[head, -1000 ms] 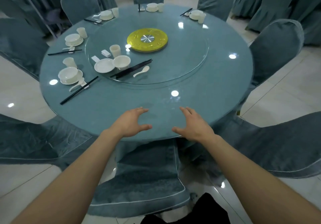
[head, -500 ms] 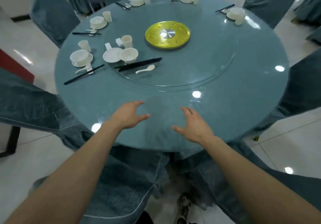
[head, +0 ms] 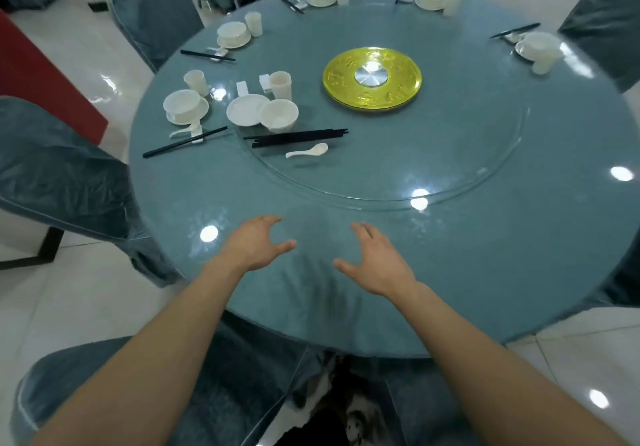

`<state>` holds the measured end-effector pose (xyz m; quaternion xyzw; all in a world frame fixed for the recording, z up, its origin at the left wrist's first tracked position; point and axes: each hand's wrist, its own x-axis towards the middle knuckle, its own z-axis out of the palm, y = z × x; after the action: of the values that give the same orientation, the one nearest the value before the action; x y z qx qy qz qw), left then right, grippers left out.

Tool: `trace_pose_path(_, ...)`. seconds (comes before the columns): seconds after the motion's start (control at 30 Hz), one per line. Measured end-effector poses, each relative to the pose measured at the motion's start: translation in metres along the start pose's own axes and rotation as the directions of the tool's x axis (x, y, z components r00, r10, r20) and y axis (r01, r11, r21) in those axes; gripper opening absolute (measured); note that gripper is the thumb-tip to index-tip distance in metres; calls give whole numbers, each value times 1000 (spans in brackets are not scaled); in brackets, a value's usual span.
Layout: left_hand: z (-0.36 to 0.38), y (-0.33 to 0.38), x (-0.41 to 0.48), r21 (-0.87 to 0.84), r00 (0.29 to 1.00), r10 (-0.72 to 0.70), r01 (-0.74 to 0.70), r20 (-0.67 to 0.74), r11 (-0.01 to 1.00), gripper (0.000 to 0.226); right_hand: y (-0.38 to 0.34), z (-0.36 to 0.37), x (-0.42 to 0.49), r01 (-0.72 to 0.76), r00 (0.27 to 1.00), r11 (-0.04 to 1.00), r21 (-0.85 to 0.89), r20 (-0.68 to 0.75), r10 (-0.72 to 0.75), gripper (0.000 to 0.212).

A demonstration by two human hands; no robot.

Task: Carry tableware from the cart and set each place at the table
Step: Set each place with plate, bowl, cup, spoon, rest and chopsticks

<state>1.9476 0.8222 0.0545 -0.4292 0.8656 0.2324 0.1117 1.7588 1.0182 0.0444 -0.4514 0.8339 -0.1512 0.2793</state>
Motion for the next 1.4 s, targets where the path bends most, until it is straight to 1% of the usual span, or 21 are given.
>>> trace_pose_path(0.13, 16, -5, 53, 10, 999, -52, 52, 16, 999, 93, 9, -6, 46, -5, 1000, 1000, -30, 23, 5, 97)
trace_pose_path(0.3, 37, -7, 113, 74, 993, -106, 102, 45, 992, 104, 17, -6, 95, 6, 999, 997, -80, 48, -2, 94)
trace_pose_path(0.4, 38, -9, 144, 123, 987, -160, 155, 28, 980, 116, 18, -5, 120, 14, 998, 996, -91, 59, -8, 91)
trace_pose_path(0.47, 39, -13, 154, 152, 979, -200, 190, 50, 970, 127, 17, -5, 134, 32, 998, 993, -111, 57, -26, 90)
trace_pose_path(0.53, 43, -19, 162, 161, 972, -215, 198, 96, 967, 137, 15, -4, 150, 48, 998, 991, -124, 52, -42, 90)
trace_pose_path(0.6, 47, -22, 165, 173, 973, -211, 193, 90, 966, 141, 12, -3, 164, 43, 999, 990, -133, 26, -40, 89)
trace_pose_path(0.7, 47, -22, 163, 228, 980, -186, 164, 77, 960, 140, 4, 3, 185, 37, 999, 986, -164, -5, -38, 89)
trace_pose_path(0.8, 48, -19, 162, 267, 980, -185, 162, 66, 950, 138, -7, 10, 202, 25, 999, 988, -154, -42, -32, 91)
trace_pose_path(0.9, 52, -19, 162, 261, 982, -175, 153, 63, 953, 138, -15, 16, 225, 19, 996, 979, -203, -85, -37, 98)
trace_pose_path(0.97, 53, -18, 162, 263, 983, -173, 149, 68, 953, 138, -18, 17, 240, -16, 994, 967, -255, -110, -12, 107)
trace_pose_path(1.07, 54, -16, 162, 283, 982, -176, 151, 64, 947, 138, -19, 21, 257, -59, 994, 950, -307, -104, 29, 115)
trace_pose_path(1.13, 55, -15, 162, 280, 982, -178, 152, 70, 948, 138, -19, 25, 261, -61, 995, 912, -407, -95, 24, 117)
trace_pose_path(1.2, 54, -13, 162, 277, 980, -188, 162, 71, 947, 138, -18, 28, 264, -53, 994, 885, -463, -107, 4, 117)
trace_pose_path(1.33, 49, -8, 163, 279, 976, -204, 175, 80, 944, 140, -21, 27, 264, -37, 996, 864, -501, -91, -10, 117)
trace_pose_path(1.4, 47, -4, 163, 269, 971, -221, 190, 88, 944, 141, -20, 24, 265, -27, 997, 870, -492, -73, -10, 117)
